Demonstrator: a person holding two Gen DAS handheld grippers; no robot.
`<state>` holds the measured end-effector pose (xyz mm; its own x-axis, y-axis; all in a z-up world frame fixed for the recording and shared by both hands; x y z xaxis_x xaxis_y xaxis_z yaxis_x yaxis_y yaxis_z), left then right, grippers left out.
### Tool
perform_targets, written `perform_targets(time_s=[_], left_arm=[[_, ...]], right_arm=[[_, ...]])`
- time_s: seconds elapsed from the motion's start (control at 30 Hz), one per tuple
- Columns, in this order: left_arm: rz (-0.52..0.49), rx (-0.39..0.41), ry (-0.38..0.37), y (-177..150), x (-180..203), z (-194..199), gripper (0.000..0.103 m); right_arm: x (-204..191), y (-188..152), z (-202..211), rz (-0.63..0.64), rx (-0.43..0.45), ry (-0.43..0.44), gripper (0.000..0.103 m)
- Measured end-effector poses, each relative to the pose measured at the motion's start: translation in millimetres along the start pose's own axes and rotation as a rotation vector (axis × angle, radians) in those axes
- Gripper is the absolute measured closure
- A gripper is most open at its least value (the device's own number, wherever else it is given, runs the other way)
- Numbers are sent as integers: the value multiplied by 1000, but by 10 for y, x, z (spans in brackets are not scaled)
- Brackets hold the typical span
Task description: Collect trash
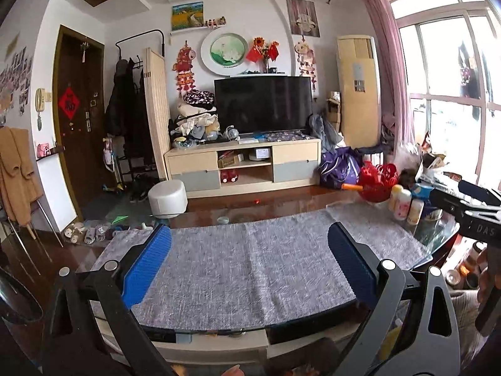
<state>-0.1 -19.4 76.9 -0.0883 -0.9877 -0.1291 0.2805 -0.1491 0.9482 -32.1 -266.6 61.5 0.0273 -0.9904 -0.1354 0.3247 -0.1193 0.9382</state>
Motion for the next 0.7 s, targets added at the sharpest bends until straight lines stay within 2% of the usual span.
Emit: perform_targets(time_s=[0.33, 0.47, 0.7], left_arm=[[9, -18, 14, -119, 95, 60, 8], [6, -8, 49, -130, 64, 106, 8], [28, 23, 57, -79, -35, 186, 8]], right_arm=[[-174, -87, 105, 23, 6, -26, 3], [-201, -99, 124, 25, 5, -33, 3], [-261, -91, 150, 24, 17, -21, 3]])
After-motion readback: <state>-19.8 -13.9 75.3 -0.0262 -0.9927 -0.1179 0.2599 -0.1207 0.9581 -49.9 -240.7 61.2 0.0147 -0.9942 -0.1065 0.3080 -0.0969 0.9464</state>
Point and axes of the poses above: each gripper's, at about its wrist camera, not at the fingertips, and z roughly against the way its jaws point, x to its right, y to its top, the point moved 4 cm from there along -z, roughly the way its jaws point, and after that the axes turned 10 degrees about y, right-handed, at the moved point
